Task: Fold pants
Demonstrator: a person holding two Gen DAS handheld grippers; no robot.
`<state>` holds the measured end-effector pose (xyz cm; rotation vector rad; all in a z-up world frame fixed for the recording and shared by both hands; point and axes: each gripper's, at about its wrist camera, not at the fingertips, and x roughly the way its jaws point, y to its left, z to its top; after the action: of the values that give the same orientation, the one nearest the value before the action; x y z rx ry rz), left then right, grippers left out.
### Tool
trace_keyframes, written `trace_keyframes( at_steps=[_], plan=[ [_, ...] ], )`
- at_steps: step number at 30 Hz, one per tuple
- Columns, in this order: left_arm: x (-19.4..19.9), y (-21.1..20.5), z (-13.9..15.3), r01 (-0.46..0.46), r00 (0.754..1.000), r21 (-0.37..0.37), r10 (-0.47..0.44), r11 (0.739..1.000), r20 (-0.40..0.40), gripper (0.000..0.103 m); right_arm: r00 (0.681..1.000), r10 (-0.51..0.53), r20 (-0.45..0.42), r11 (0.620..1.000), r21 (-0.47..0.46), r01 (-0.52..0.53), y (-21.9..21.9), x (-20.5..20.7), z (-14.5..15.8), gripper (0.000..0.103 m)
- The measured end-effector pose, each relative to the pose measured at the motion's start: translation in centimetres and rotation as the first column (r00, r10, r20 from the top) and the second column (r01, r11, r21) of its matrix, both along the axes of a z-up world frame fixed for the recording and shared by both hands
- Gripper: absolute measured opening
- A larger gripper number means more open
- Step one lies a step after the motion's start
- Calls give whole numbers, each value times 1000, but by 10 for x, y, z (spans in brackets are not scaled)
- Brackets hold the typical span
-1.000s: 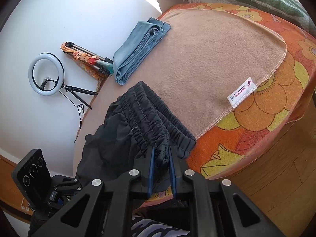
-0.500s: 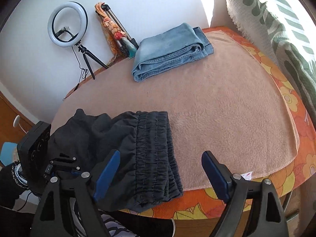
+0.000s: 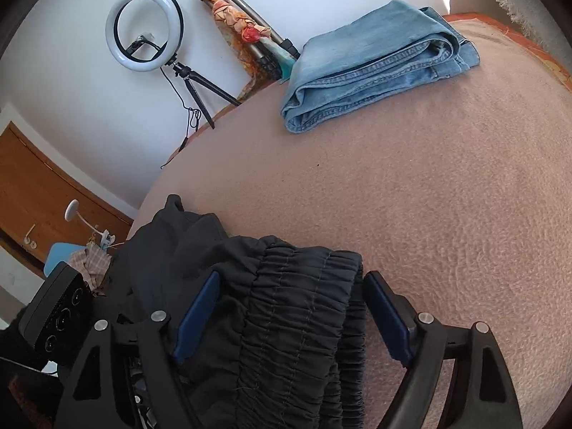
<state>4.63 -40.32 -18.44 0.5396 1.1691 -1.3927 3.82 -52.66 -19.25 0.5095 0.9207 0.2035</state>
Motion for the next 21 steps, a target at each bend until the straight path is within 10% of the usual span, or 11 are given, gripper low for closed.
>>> trace_keyframes(
  at_steps=[4, 15, 21],
  plan=[
    [-4, 0, 2, 6, 1000, -8, -6, 1000, 5, 21, 999, 37, -14, 999, 30, -36, 22, -5, -1, 52],
    [21, 42, 48, -126, 992, -103, 126, 987, -6, 22, 988, -116, 102, 897, -416, 148, 52, -16, 95, 46],
    [62, 161, 112, -353, 915, -235, 387, 906, 118, 28, 974, -158, 162, 858, -465, 216, 36, -10, 135, 46]
  ],
)
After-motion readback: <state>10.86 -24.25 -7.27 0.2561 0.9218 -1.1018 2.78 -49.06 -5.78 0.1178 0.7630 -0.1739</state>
